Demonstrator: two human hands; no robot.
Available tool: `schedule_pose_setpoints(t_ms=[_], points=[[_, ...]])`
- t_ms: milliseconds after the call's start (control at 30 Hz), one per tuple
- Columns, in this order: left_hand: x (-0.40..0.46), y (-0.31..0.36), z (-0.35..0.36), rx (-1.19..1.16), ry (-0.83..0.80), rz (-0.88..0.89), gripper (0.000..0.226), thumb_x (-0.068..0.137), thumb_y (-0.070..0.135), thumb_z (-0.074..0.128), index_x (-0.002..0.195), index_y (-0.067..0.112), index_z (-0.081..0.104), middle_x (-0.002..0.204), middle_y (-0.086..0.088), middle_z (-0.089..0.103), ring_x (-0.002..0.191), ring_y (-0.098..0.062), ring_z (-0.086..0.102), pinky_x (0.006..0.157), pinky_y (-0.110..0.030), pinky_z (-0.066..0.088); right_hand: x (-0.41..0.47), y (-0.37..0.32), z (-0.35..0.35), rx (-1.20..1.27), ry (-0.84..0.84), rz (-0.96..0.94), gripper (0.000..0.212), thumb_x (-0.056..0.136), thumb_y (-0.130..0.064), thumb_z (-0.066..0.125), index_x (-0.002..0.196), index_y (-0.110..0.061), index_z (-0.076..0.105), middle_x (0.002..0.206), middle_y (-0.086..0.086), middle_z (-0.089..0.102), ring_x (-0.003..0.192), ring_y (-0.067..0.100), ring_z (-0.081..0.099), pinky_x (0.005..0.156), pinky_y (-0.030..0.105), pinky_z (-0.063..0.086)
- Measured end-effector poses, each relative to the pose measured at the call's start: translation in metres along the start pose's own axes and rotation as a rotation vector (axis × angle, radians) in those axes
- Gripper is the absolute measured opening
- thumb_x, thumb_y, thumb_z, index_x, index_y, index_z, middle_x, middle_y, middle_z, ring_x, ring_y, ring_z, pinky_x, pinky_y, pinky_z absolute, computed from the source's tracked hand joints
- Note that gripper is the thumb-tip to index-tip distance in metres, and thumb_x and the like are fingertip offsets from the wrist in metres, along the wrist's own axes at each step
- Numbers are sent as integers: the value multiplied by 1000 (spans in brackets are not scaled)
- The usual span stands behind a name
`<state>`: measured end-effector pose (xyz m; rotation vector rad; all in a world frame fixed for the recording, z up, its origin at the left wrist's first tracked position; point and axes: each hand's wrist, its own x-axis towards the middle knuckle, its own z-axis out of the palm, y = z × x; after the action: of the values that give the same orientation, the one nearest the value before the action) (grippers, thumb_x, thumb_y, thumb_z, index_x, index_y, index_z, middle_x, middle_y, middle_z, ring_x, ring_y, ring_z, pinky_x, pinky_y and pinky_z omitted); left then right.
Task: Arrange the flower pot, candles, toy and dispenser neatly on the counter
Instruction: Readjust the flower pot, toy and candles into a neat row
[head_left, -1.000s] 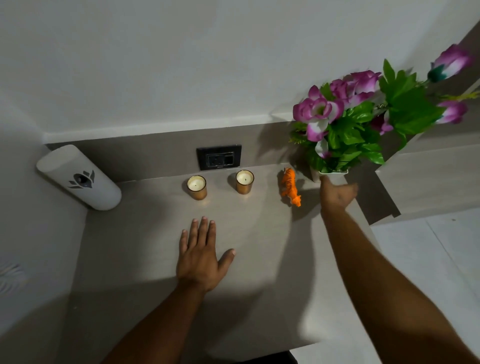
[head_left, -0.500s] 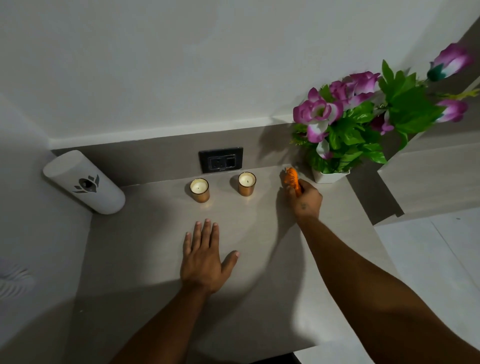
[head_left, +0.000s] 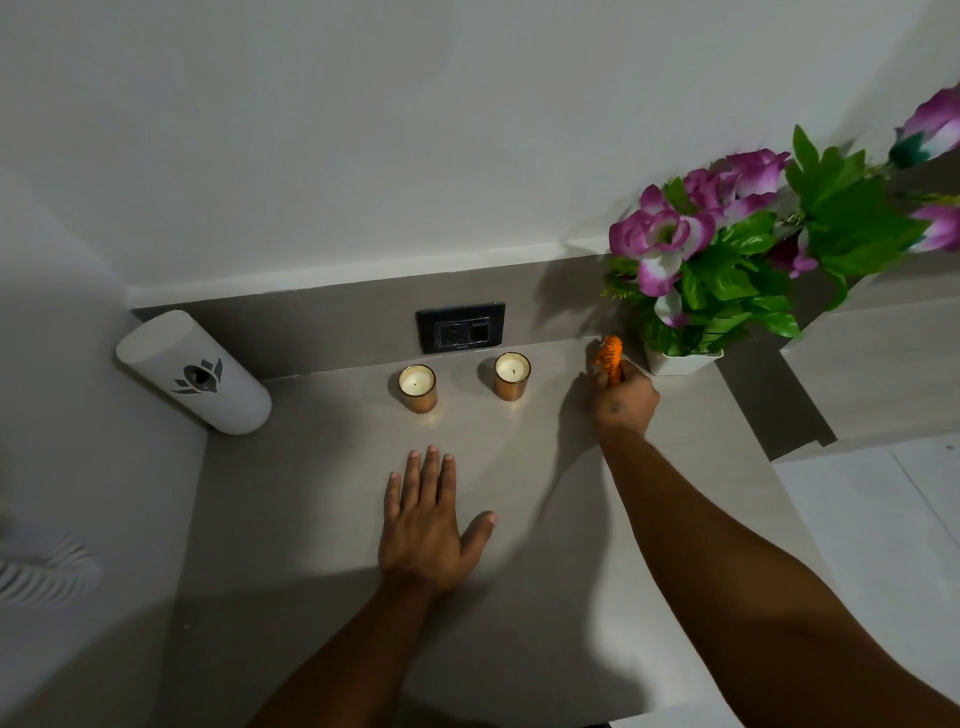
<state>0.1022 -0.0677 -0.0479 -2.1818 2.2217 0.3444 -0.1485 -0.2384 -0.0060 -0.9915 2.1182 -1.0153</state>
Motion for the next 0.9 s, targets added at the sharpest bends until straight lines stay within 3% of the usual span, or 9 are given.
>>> schedule_pose_setpoints(t_ms=[167, 267, 333, 400, 467, 567, 633, 767, 900], points=[[0, 0, 1, -9, -6, 1, 98, 87, 86, 4, 160, 22, -3, 168, -4, -10, 154, -27, -17, 125, -51, -5, -1, -2, -3, 31, -20, 53, 30, 94, -23, 62, 120, -8, 68, 111, 19, 70, 90, 28, 58, 86, 31, 42], [0, 1, 0, -6, -15, -2, 101, 84, 87, 0, 160, 21, -8, 167, -5, -14, 154, -27, -18, 125, -51, -5, -14, -7, -8, 2, -3, 61, 68, 86, -41, 75, 141, -10, 52, 135, 15, 60, 117, 32, 58, 103, 41, 43], [0, 2, -2, -87, 18, -99, 103, 84, 87, 0, 159, 18, -10, 167, -7, -15, 154, -26, -14, 126, -47, -3, -31, -7, -12, -58, 141, -92, 76, 80, -52, 75, 141, -14, 49, 136, 13, 55, 125, 33, 51, 106, 47, 42], [5, 1, -8, -264, 103, -268, 108, 83, 88, 9, 159, 14, -7, 168, -9, -11, 155, -26, -6, 127, -44, 1, -52, -2, -10, -103, 255, -291, 69, 80, -57, 69, 134, -17, 51, 127, 12, 55, 120, 31, 48, 101, 47, 41], [19, -5, -15, -412, 140, -368, 109, 84, 86, 28, 159, 13, -2, 169, -10, -5, 155, -26, -2, 127, -43, 4, -71, 3, 2, -64, 151, -409, 63, 81, -52, 71, 132, -20, 50, 124, 7, 54, 112, 25, 49, 95, 42, 45], [53, -19, -27, -527, 157, -416, 104, 85, 70, 60, 158, 13, 13, 170, -9, 5, 156, -25, 2, 127, -44, 5, -87, 7, 30, -54, -165, -292, 75, 79, -48, 78, 141, -25, 43, 140, 5, 46, 121, 22, 52, 101, 42, 49], [74, -27, -32, -574, 176, -435, 96, 83, 62, 71, 155, 16, 26, 169, -10, 10, 156, -26, 2, 127, -47, 4, -85, 10, 46, -121, -267, -224, 83, 78, -52, 78, 145, -23, 40, 146, 5, 43, 131, 25, 46, 109, 43, 43], [98, -30, -34, -645, 218, -487, 85, 78, 53, 82, 146, 19, 43, 168, -11, 14, 156, -27, 1, 126, -51, 2, -72, 8, 66, -228, -263, -224, 84, 75, -56, 78, 143, -20, 45, 139, 5, 50, 129, 27, 43, 108, 44, 39], [110, -27, -35, -621, 214, -530, 82, 77, 50, 84, 143, 18, 46, 168, -12, 15, 155, -30, -1, 124, -55, -1, -58, -3, 78, -250, -244, -218, 72, 72, -50, 82, 132, -21, 54, 129, 7, 58, 121, 29, 47, 104, 46, 39]])
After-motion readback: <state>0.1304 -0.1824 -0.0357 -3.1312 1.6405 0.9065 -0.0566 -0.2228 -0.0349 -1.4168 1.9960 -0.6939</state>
